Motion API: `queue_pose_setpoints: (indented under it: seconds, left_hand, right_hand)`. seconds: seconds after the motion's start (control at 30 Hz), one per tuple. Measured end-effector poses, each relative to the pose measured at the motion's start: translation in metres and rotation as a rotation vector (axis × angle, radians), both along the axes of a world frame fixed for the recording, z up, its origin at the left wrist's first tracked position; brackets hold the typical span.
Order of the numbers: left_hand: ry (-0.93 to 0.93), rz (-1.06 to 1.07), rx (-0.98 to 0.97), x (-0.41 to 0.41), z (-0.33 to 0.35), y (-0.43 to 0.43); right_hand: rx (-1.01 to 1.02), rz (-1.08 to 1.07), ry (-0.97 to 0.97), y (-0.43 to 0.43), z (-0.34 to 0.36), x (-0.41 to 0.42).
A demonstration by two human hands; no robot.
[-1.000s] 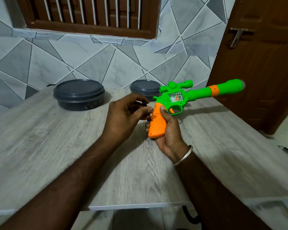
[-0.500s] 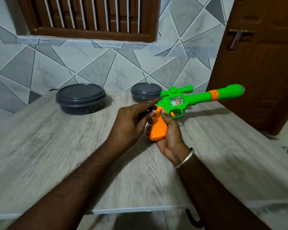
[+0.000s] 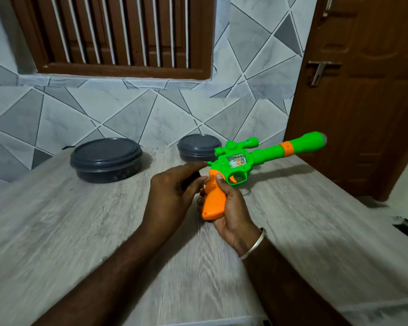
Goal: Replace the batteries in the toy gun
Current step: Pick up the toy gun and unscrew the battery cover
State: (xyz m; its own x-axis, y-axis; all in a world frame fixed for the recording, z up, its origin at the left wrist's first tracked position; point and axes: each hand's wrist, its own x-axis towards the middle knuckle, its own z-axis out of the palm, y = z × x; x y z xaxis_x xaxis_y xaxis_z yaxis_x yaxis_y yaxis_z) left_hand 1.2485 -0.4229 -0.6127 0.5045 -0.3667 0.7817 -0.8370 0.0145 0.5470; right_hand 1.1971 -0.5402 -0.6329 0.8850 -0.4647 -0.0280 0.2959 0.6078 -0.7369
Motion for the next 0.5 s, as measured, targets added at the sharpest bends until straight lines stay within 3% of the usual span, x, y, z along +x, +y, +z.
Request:
queue_pose_setpoints:
  seconds: [0.5]
  left_hand:
    - [0.02, -0.036, 0.002, -0.0022, 0.0015, 0.0002]
  right_hand:
    - [-0.001, 0.015, -0.02, -0.0013, -0.0012, 0.0011]
